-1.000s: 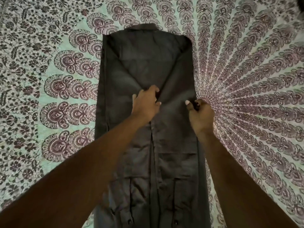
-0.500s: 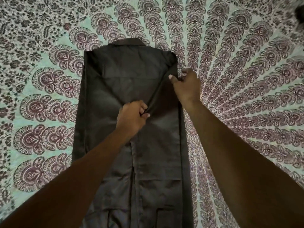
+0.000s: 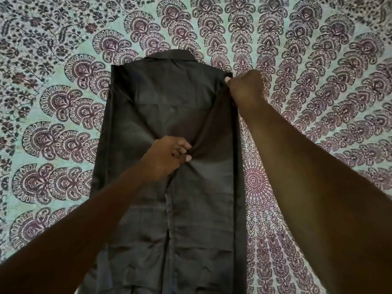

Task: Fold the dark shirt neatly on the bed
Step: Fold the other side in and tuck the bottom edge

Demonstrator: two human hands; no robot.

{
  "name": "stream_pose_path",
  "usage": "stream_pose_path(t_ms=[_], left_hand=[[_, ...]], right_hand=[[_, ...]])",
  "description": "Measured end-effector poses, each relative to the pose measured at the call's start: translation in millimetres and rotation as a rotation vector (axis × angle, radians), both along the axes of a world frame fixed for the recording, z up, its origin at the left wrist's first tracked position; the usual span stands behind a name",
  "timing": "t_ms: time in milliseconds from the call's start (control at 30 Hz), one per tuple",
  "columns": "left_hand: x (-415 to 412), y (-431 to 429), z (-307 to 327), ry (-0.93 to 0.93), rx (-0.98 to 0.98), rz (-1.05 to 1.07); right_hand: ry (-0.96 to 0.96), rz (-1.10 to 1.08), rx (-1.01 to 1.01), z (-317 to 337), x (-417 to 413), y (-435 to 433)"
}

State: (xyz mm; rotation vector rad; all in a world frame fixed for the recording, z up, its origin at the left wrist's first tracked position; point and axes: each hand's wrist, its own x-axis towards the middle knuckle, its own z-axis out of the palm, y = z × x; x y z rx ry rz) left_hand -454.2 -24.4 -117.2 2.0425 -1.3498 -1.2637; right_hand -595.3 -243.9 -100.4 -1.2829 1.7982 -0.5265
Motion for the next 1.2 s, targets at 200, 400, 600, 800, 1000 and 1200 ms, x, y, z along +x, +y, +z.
stream_pose_path(t_ms=[200,400,600,800,1000,1200], left_hand=[[2,0,-3,-0.011,-0.003,-0.033],[-5,-5,0,-0.073,-0.012,0.017],[-3,-20,14,-0.146,-0.053,-0.077],[8,-21,25,-0.133,0.098,-0.237],[-1,-4,14,-0.241,0.056,-0.168],[-12,12,14,-0.284,0.052,-0.034]], right_hand=[[0.015,-0.138,-0.057,-14,-13,0],[-0.067,-0.028,-0.193,-1,-26,21],[0.008,0.112,-0.121,4,-58,79],[-0.065,0.091,-0.069,-17,-92,133],[-0.118,0.04,-0.12,-25,-101,162],[-0.013,0.215,-0.021,-7,-113,184]])
